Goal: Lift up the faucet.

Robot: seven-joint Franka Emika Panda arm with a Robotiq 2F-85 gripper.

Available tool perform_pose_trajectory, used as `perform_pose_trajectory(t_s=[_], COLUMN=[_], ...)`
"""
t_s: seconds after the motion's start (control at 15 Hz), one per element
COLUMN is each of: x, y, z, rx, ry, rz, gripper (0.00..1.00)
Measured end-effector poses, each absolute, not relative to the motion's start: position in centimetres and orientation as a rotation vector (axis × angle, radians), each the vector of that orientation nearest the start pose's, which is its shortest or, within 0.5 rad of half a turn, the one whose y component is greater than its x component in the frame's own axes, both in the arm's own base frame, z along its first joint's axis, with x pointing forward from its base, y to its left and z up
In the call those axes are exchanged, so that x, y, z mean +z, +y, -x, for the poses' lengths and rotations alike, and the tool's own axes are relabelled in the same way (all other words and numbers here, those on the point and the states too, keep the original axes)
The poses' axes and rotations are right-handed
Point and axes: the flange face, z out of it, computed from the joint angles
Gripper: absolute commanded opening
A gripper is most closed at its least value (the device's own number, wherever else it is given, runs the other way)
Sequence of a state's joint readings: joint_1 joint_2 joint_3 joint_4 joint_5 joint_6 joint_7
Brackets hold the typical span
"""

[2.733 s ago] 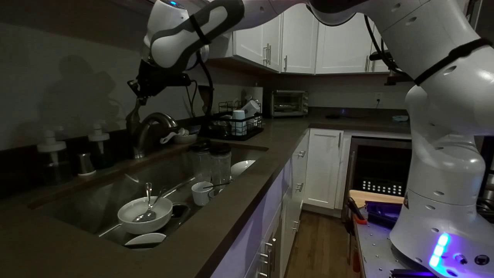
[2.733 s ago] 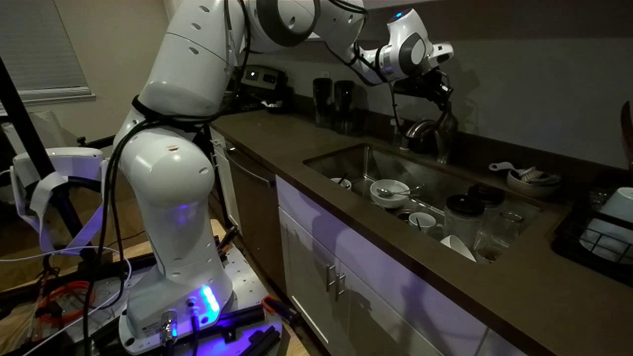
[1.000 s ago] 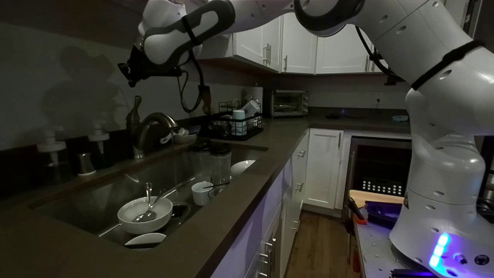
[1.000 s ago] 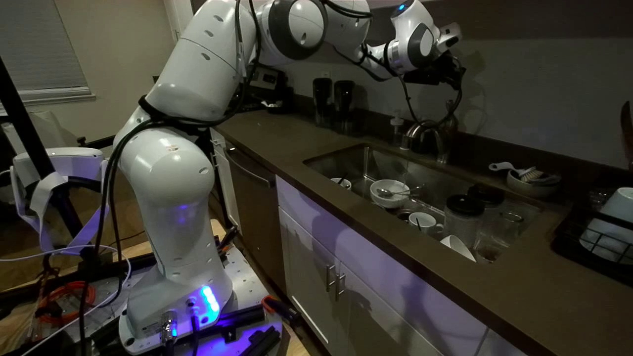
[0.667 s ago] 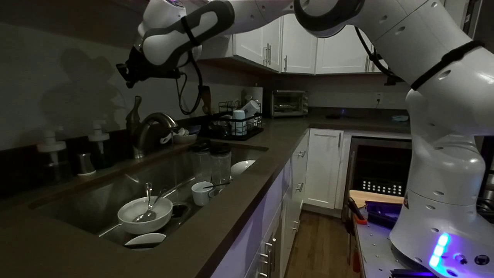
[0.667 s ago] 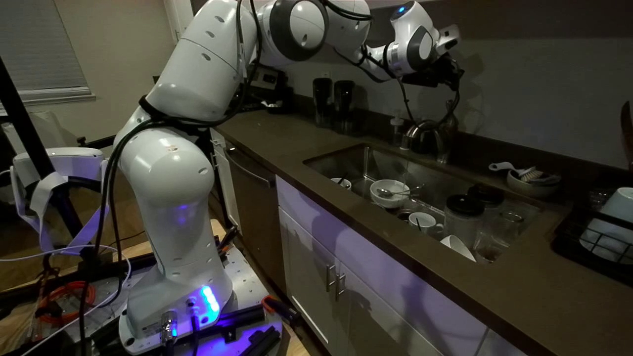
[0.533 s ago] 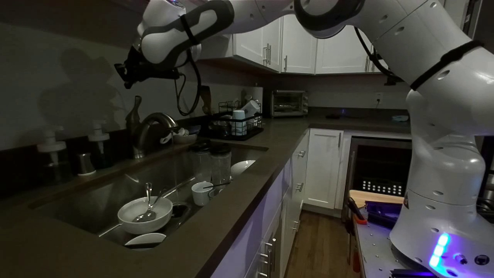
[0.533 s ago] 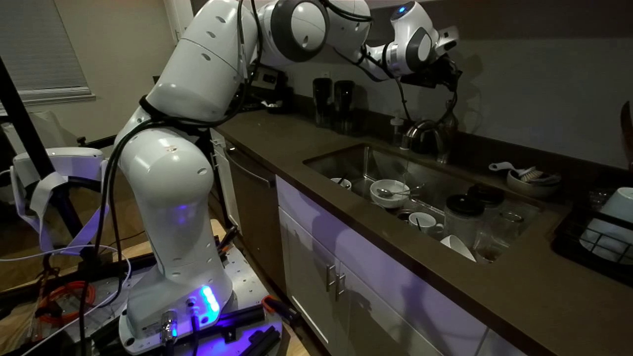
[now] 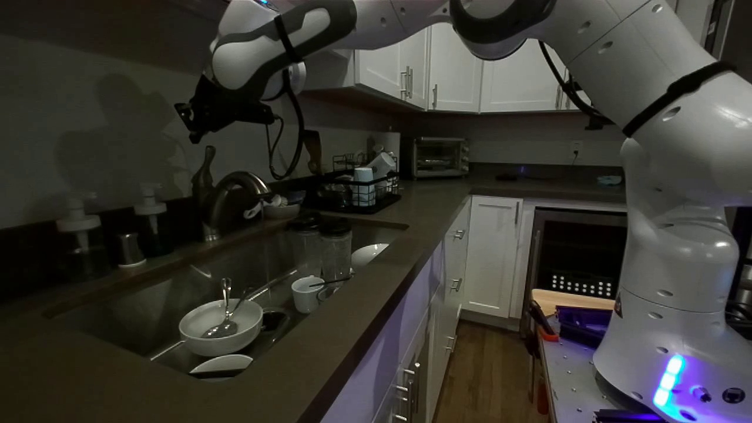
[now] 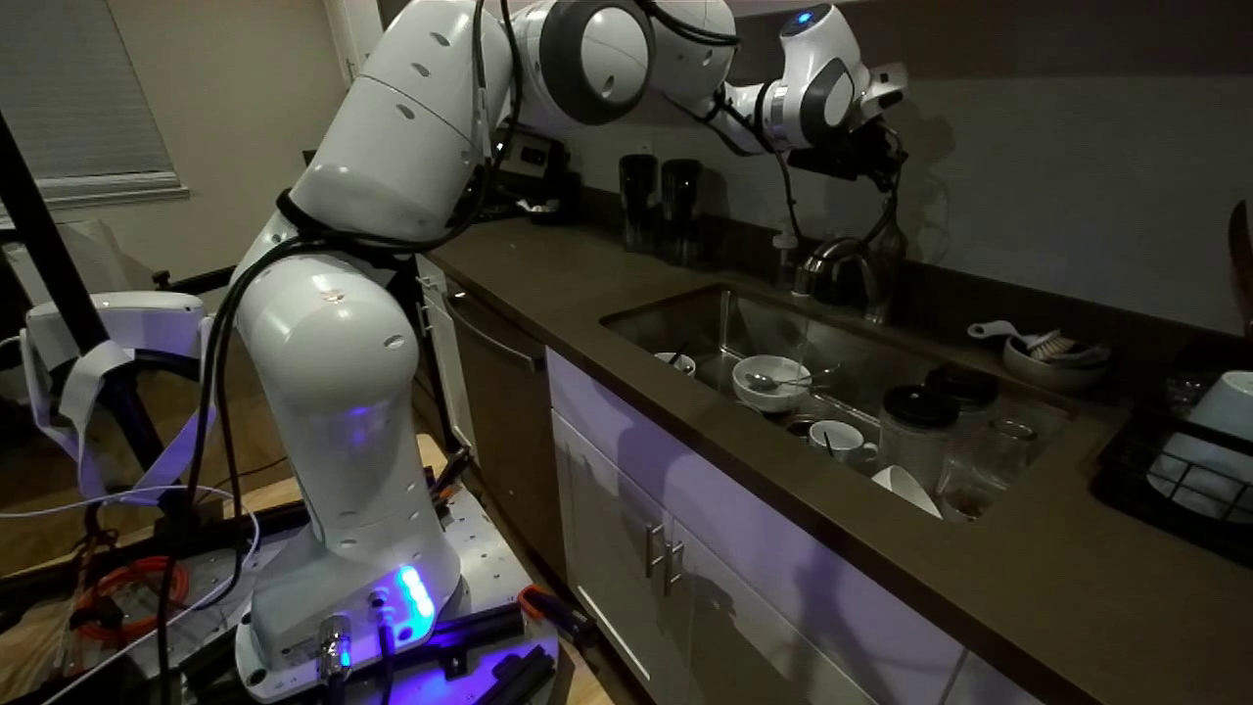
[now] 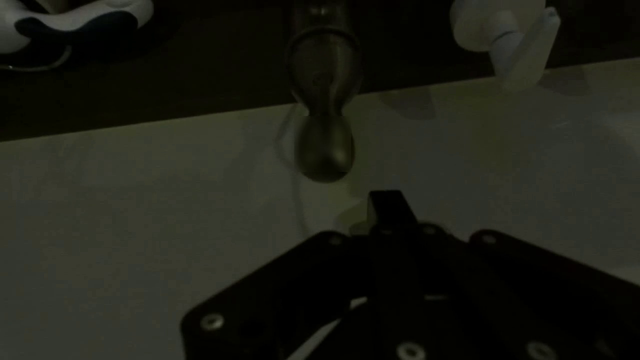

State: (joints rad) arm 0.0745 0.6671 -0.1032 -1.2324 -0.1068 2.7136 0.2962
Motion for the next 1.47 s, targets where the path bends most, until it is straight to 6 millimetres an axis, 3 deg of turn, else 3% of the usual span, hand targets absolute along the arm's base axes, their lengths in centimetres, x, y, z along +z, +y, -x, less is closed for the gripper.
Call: perform_pose_trajectory(t_s=[1.47], x=[46.8], y=[0.7], z=[-77.8], rx=[-0.967], ry=[0.284], rz=[3.036], gripper=[0.00])
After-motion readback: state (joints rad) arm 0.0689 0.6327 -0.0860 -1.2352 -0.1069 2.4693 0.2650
